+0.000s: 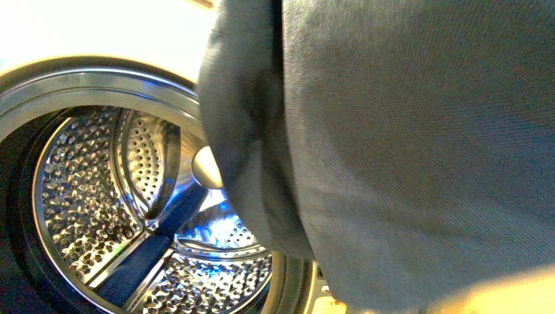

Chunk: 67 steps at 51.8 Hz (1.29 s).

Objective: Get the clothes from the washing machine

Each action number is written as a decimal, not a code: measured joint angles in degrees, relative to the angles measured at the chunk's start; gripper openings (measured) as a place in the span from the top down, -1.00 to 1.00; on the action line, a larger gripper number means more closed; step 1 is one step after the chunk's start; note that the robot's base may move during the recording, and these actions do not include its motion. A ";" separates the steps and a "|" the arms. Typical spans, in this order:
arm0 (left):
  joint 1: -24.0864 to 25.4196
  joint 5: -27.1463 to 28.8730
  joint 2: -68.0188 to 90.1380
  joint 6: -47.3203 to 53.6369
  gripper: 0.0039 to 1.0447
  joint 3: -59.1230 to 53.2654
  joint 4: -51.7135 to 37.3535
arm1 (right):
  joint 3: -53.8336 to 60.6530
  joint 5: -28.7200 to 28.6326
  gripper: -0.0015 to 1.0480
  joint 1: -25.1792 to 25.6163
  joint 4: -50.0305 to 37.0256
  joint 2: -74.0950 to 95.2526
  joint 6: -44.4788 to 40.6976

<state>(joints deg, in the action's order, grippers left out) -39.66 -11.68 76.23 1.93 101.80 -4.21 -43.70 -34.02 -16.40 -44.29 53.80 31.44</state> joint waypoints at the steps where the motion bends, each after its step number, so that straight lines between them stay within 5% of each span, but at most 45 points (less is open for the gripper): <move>1: 0.00 0.00 0.00 0.00 0.88 0.00 0.00 | -0.50 0.92 -0.85 -0.92 0.66 0.39 -0.44; 18: 0.00 0.04 0.00 0.02 0.88 0.00 0.00 | -6.36 14.69 -0.85 -14.78 10.86 6.43 -14.62; 33: 0.00 0.17 0.00 0.02 0.88 0.00 0.00 | -9.03 29.64 -0.85 -16.70 9.62 10.64 -17.81; 58: 0.00 0.22 0.00 0.04 0.88 0.00 0.00 | -15.30 42.18 -0.85 -20.15 8.39 19.52 -23.41; 67: 0.00 0.22 0.00 0.04 0.88 0.00 0.00 | -15.52 45.59 -0.29 -19.43 6.38 20.52 -23.74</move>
<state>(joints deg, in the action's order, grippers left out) -39.66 -11.46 76.23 1.98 101.80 -4.21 -59.22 11.57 -35.83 -37.91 74.32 7.70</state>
